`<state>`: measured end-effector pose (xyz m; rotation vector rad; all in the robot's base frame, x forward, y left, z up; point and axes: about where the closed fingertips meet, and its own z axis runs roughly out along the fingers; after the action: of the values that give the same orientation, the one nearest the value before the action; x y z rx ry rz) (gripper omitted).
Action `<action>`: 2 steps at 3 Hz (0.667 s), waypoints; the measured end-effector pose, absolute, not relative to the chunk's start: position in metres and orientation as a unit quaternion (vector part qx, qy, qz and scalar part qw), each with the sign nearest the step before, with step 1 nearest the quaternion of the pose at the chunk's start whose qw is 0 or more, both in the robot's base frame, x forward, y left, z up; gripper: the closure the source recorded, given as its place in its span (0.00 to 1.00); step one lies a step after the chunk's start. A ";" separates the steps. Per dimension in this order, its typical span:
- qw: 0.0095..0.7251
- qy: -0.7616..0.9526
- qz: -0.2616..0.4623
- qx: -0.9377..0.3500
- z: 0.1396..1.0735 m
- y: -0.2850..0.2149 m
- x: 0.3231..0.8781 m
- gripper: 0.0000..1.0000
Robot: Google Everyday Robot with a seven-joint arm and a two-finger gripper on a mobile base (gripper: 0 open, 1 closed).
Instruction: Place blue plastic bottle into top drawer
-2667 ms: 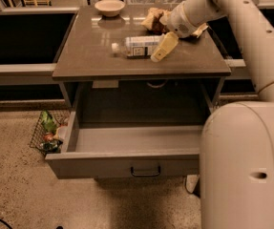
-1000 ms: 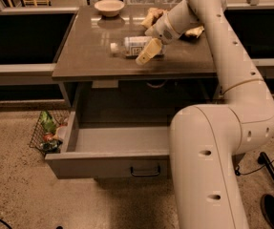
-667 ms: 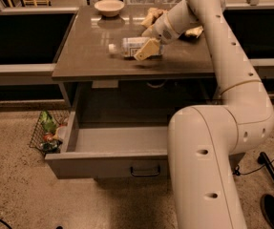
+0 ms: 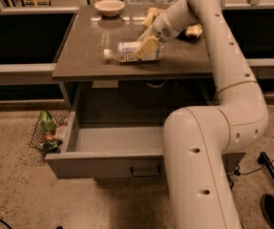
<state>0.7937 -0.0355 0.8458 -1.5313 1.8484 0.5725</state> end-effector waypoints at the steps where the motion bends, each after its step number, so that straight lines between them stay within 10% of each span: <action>1: 0.349 0.690 0.187 -0.606 0.879 -0.032 0.793 1.00; 2: 0.385 0.675 0.157 -0.610 0.926 -0.037 0.790 1.00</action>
Offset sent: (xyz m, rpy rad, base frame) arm -0.0677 -0.0019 0.1231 -0.0222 -0.3170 -0.0213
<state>0.7900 -0.0373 0.9262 -1.5532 1.7194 0.3994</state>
